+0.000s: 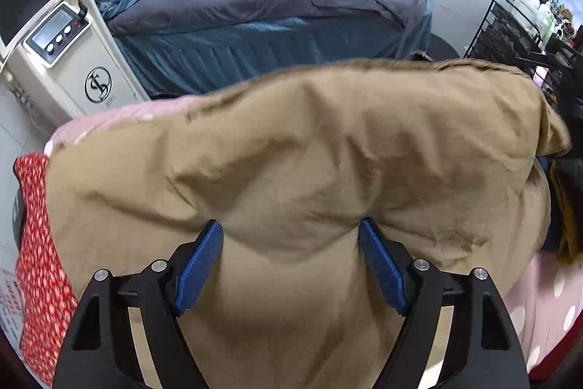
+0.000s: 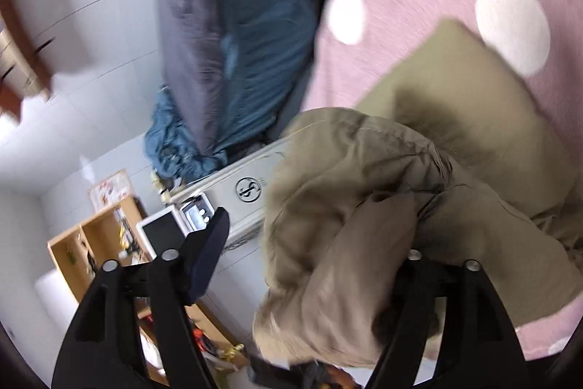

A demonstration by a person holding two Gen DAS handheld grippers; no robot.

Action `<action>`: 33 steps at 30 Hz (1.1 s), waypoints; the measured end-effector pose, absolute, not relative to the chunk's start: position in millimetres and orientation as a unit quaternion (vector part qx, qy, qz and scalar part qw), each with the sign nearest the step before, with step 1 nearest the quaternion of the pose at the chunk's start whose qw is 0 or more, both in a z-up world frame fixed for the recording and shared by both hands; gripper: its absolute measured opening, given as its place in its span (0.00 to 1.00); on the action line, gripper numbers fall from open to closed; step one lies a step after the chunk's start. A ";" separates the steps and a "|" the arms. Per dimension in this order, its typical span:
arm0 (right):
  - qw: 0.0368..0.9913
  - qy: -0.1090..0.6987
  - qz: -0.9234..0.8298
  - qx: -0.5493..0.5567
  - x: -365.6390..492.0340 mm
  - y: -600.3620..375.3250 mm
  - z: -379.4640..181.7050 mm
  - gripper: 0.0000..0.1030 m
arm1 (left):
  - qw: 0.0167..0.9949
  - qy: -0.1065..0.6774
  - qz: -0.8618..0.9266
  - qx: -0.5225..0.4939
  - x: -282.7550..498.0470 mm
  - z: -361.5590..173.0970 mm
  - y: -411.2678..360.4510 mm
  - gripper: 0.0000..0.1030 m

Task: Fold large clothes
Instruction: 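Press and smooth the folded jacket bundle flat with both tools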

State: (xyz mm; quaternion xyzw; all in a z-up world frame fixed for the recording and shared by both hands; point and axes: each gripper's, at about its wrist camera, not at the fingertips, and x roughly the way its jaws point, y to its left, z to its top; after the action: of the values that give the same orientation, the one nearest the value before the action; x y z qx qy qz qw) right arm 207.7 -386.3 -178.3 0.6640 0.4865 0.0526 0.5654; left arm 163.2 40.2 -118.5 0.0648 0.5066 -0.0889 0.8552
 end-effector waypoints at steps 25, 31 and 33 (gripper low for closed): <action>0.849 0.524 0.067 0.004 170.2 -156.1 -122.1 0.88 | 0.822 0.563 -0.086 0.012 227.2 -152.9 44.6 0.90; 0.799 0.592 0.069 0.080 235.7 -177.3 -162.6 0.95 | 0.843 0.531 -0.089 -0.016 218.3 -130.7 58.5 0.90; 0.776 0.615 0.073 0.120 245.8 -189.0 -180.9 0.95 | 0.861 0.502 -0.078 -0.028 207.1 -114.9 69.8 0.90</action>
State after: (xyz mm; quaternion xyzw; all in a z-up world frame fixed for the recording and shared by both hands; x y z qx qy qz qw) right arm 245.8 -189.0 -180.9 0.1203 0.6146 0.0730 0.7762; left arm 207.1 69.8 -114.9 -0.0284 0.5017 -0.0776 0.8611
